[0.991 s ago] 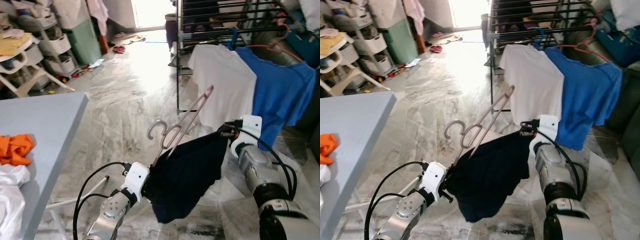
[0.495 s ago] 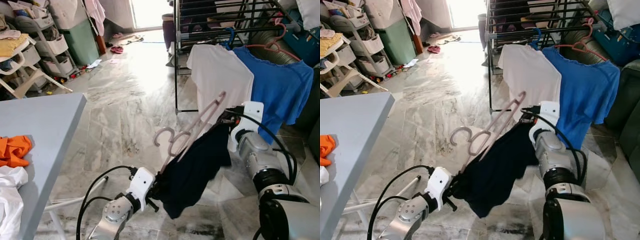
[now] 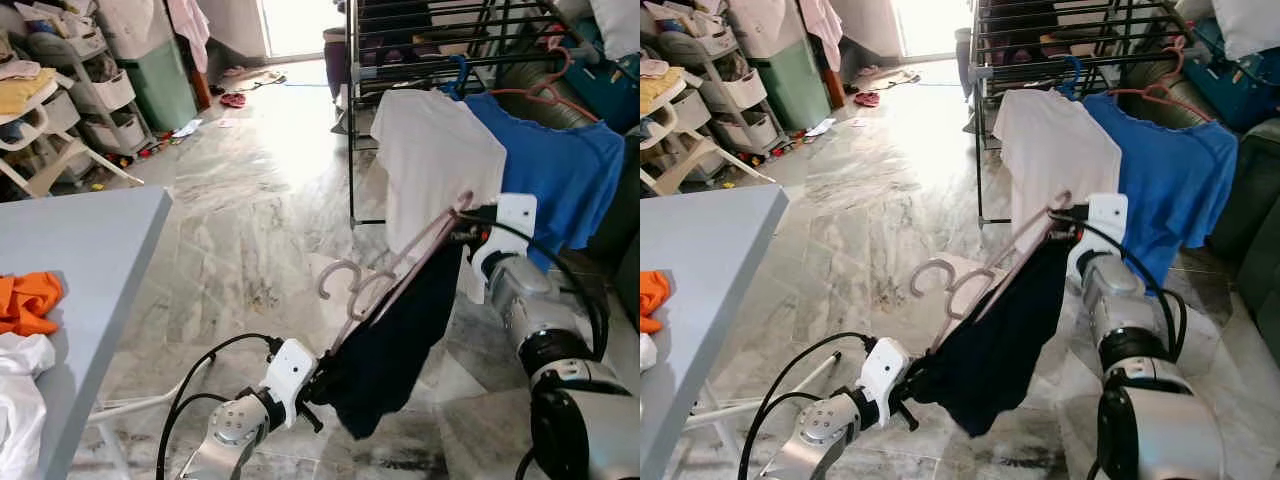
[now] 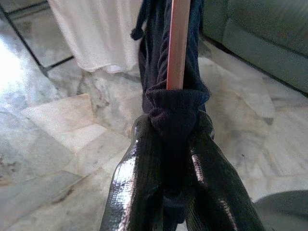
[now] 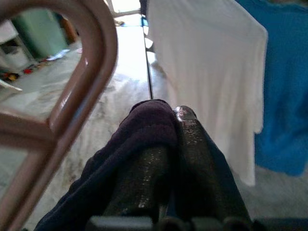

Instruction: Hang hanger

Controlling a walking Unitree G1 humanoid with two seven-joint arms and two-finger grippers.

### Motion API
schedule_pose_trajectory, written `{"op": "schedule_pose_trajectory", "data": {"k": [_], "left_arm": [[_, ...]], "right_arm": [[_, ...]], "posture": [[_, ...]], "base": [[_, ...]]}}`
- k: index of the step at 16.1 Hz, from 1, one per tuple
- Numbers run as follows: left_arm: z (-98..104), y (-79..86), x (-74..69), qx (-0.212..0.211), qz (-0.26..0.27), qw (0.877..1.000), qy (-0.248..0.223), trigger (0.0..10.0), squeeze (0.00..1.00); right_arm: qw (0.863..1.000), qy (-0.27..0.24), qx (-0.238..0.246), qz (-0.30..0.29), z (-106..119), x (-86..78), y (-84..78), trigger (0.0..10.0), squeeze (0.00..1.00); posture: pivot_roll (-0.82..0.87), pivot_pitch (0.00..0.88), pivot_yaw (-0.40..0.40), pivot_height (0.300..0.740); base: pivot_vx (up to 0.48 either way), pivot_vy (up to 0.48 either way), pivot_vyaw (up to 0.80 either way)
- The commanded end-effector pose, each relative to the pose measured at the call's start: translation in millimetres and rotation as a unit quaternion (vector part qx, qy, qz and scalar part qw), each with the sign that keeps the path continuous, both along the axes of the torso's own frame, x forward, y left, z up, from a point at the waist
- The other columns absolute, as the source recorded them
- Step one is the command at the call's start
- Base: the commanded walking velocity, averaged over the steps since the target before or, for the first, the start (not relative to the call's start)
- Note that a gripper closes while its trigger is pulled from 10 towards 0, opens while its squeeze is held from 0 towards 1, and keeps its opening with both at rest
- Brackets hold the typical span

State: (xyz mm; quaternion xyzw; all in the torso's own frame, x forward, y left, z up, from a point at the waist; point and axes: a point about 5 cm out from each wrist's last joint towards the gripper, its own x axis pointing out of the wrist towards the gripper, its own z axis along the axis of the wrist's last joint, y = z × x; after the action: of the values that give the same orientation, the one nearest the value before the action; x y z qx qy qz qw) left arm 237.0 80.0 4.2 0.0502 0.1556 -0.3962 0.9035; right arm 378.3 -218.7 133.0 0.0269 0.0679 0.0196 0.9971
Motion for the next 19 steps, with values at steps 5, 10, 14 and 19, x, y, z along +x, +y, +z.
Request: {"op": "schedule_pose_trajectory", "data": {"k": [5,10,14,19], "left_arm": [[-23.5,18.4,-15.0,0.04,0.014,0.997,0.061,0.0,0.0],[-23.5,18.4,-15.0,0.04,0.014,0.997,0.061,0.0,0.0],[-23.5,18.4,-15.0,0.04,0.014,0.997,0.061,0.0,0.0],[-23.5,18.4,-15.0,0.04,0.014,0.997,0.061,0.0,0.0]], "right_arm": [[0.99,-0.075,-0.019,0.121,40.1,8.2,9.6,0.0,0.0],[0.99,-0.075,-0.019,0.121,40.1,8.2,9.6,0.0,0.0],[0.99,-0.075,-0.019,0.121,40.1,8.2,9.6,0.0,0.0],[0.99,-0.075,-0.019,0.121,40.1,8.2,9.6,0.0,0.0]], "posture": [[-0.16,0.0,0.093,0.74],[-0.16,0.0,0.093,0.74],[-0.16,0.0,0.093,0.74],[-0.16,0.0,0.093,0.74]], "base": [[0.0,0.0,0.0],[0.0,0.0,0.0],[0.0,0.0,0.0],[0.0,0.0,0.0]]}}
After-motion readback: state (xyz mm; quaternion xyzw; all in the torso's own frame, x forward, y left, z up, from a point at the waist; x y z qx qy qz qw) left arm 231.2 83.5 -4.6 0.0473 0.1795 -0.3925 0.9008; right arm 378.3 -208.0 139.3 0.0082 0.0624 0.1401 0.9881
